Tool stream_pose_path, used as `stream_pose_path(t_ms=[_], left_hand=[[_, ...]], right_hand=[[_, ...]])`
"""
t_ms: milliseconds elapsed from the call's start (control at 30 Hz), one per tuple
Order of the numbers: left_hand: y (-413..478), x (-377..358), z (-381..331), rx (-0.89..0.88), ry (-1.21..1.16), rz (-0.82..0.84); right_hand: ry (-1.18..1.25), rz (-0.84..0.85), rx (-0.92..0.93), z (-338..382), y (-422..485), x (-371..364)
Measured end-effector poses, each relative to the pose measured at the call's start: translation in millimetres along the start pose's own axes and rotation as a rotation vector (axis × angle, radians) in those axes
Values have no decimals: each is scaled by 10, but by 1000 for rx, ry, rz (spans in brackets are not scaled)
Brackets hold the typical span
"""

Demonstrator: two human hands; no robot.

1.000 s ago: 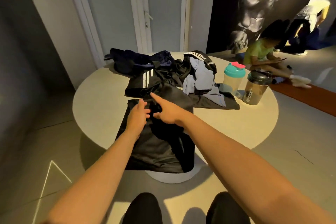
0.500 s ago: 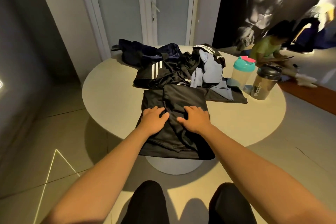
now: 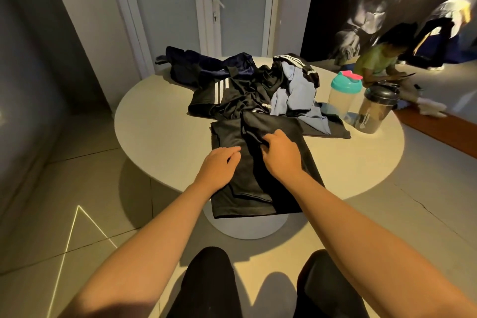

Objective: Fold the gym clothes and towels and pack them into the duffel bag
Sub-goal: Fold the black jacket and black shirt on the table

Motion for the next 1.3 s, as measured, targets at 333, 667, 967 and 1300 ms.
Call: stream_pose_path(t_ms=[333,667,967,1300], left_hand=[[-113,125,-26,173,-417,-112],[-20,160,78,151,-262,-139],[-63,242,132,210,-282,-104],[-309,319,230,211,-109,-192]], right_hand=[[405,486,271,397,-236,-58],[253,414,161,159,-166,-177],[501,360,288,370,-404,-112],[359,336,329,344,-587,-138]])
Point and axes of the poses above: each hand's wrist, its own y-axis towards the middle knuckle, its own x-axis out of the back of the hand, z = x × y, the point moved 3 cm from there along y, towards the middle knuckle, and after that the axes turned 7 degrees about z, right-handed, at the moved point
